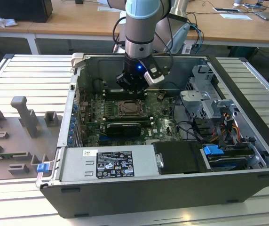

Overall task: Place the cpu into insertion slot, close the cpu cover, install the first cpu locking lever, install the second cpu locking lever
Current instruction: 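Install the first cpu locking lever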

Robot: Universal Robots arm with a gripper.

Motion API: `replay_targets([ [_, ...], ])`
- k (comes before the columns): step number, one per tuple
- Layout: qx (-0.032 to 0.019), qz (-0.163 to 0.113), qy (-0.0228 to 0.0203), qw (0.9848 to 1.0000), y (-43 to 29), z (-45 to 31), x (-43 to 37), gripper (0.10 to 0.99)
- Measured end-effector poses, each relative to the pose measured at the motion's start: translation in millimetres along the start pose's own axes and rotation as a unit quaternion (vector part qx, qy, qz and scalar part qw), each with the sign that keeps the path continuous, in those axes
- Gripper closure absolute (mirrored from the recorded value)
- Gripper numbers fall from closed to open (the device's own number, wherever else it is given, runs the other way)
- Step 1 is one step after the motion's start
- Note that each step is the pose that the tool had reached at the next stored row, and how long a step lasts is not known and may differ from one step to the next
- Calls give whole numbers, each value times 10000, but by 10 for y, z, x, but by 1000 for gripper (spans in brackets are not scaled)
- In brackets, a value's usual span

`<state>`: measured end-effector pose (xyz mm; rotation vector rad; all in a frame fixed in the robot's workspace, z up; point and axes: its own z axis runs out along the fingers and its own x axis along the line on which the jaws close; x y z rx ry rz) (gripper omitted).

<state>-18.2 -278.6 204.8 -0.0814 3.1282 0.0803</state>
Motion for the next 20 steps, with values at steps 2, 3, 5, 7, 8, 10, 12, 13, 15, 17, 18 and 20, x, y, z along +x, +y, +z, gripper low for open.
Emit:
replay_targets([
  [2,0,0,0,10000,1,-9,0,980],
  [3,3,0,0,10000,0,-10,0,980],
  [5,15,2,2,10000,-1,-9,0,980],
  [7,27,3,2,10000,-1,-6,0,980],
  [8,34,3,2,10000,-2,-3,0,980],
  [10,54,5,4,10000,-3,4,0,980],
  [12,65,6,5,10000,-3,11,-1,980],
  [13,67,6,4,10000,-3,15,-1,980],
  [15,65,8,2,10000,-2,23,-3,980],
  [17,69,7,4,10000,-4,27,-5,980],
  [18,69,7,4,10000,-4,27,-6,980],
  [20,65,8,3,10000,-4,22,-7,980],
])
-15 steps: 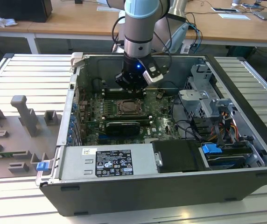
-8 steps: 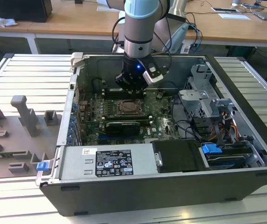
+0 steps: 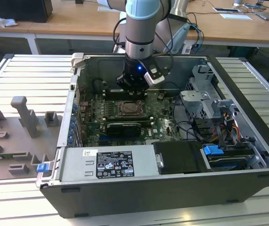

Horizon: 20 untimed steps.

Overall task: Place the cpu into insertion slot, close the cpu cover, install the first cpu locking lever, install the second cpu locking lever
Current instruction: 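Install the first cpu locking lever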

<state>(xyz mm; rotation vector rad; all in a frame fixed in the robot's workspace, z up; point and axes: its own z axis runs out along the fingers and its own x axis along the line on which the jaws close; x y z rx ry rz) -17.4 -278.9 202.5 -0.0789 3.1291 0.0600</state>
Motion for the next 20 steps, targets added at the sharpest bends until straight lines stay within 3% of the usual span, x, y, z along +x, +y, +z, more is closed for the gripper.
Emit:
replay_targets([
  [4,-2,0,0,10000,3,-52,-2,980],
  [15,4,0,2,10000,0,15,-9,980],
  [20,-43,0,-5,10000,6,6,-15,980],
])
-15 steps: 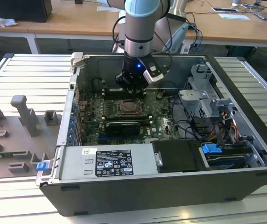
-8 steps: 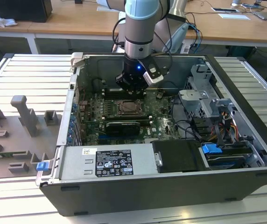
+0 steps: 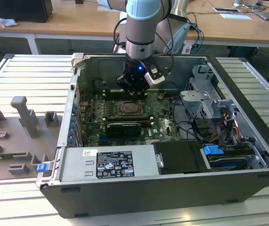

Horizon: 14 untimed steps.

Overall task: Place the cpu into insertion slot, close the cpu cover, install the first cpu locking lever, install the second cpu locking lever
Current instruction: 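Install the first cpu locking lever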

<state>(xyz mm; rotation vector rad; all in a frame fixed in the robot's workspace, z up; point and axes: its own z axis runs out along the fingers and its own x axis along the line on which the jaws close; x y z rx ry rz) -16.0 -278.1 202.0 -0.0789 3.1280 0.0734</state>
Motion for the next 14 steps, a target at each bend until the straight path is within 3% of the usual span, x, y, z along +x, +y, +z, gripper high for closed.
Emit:
replay_targets([
  [5,4,-1,3,10000,5,-161,-1,980],
  [14,5,0,3,10000,-55,-164,2,980],
])
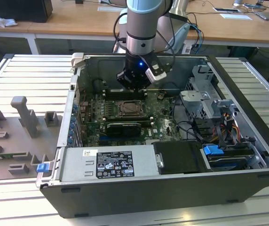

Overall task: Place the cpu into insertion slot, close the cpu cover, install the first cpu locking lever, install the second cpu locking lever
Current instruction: 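Install the first cpu locking lever, then install the second cpu locking lever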

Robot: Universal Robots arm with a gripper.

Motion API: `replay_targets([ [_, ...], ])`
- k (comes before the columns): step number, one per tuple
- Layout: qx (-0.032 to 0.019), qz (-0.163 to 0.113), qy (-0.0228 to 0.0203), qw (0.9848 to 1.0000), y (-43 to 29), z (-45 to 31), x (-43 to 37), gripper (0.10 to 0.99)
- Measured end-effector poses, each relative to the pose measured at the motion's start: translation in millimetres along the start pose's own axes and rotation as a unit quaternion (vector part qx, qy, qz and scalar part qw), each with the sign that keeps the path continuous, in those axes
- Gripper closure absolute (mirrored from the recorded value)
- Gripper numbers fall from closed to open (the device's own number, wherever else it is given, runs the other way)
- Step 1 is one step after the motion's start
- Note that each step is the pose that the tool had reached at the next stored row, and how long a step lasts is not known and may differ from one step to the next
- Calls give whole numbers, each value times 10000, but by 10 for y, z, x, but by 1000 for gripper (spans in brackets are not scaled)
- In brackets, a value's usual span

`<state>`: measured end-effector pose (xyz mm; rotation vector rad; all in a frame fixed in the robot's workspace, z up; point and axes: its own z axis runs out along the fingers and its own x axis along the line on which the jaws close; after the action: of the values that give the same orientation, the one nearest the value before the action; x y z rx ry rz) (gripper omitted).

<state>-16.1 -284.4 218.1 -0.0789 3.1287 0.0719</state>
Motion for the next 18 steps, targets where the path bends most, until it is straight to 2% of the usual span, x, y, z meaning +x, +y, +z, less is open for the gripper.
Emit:
replay_targets([
  [16,1,0,0,10000,-82,-5,4,980],
  [18,0,0,0,10000,-82,-37,4,980],
])
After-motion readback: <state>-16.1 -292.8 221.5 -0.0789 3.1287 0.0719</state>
